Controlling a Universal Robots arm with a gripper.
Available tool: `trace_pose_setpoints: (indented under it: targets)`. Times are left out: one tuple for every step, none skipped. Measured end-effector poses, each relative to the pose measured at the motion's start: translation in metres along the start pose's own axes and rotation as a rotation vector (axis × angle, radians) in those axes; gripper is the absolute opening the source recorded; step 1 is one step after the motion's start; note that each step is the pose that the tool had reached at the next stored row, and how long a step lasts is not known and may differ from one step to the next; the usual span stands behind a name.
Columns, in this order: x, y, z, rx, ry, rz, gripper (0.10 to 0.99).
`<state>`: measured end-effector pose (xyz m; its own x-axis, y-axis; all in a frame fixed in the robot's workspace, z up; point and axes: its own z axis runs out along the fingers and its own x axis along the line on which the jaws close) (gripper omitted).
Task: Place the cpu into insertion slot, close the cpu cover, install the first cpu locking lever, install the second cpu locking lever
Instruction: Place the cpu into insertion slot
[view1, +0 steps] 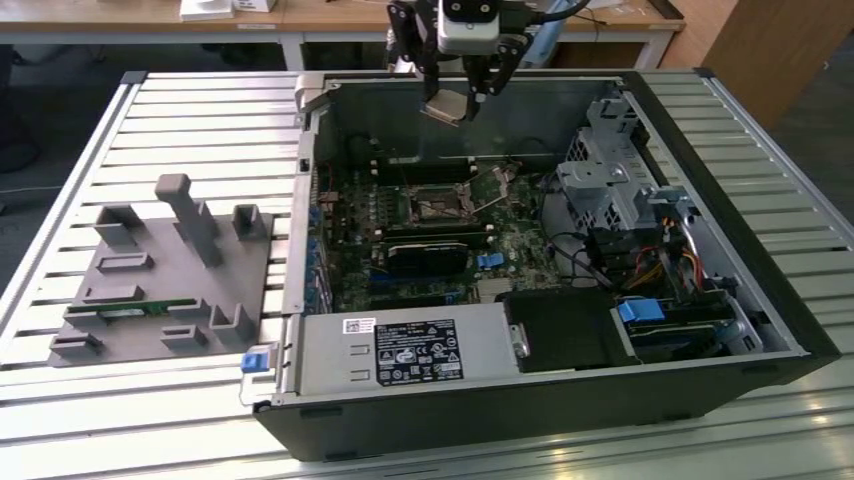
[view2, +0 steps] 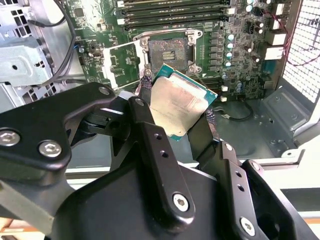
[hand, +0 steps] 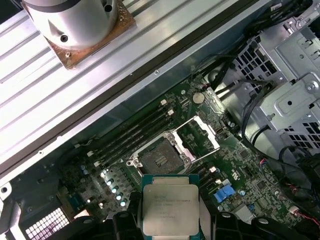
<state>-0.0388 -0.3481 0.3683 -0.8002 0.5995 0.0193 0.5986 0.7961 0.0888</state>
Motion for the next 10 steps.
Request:
trace_pose_setpoints:
  targets:
    - [0.0, 0.0, 0.0, 0.0, -0.0003, 0.004, 0.541]
    - [0.0, 0.0, 0.0, 0.0, -0.0007, 0.008, 0.541]
    - [0.0, 0.0, 0.0, 0.0, -0.0011, 0.012, 0.541]
    - [0.0, 0.0, 0.0, 0.0, -0.0015, 0.017, 0.541]
    - [0.0, 0.0, 0.0, 0.0, -0.0018, 0.021, 0.541]
    - [0.0, 0.0, 0.0, 0.0, -0.0022, 0.025, 0.541]
    - [0.0, 0.0, 0.0, -0.001, -0.0026, 0.029, 0.541]
    - [0.0, 0.0, 0.0, -0.001, -0.003, 0.033, 0.541]
    - [0.0, 0.0, 0.0001, -0.001, -0.0033, 0.037, 0.541]
    - [0.0, 0.0, 0.0, -0.001, -0.0037, 0.041, 0.541]
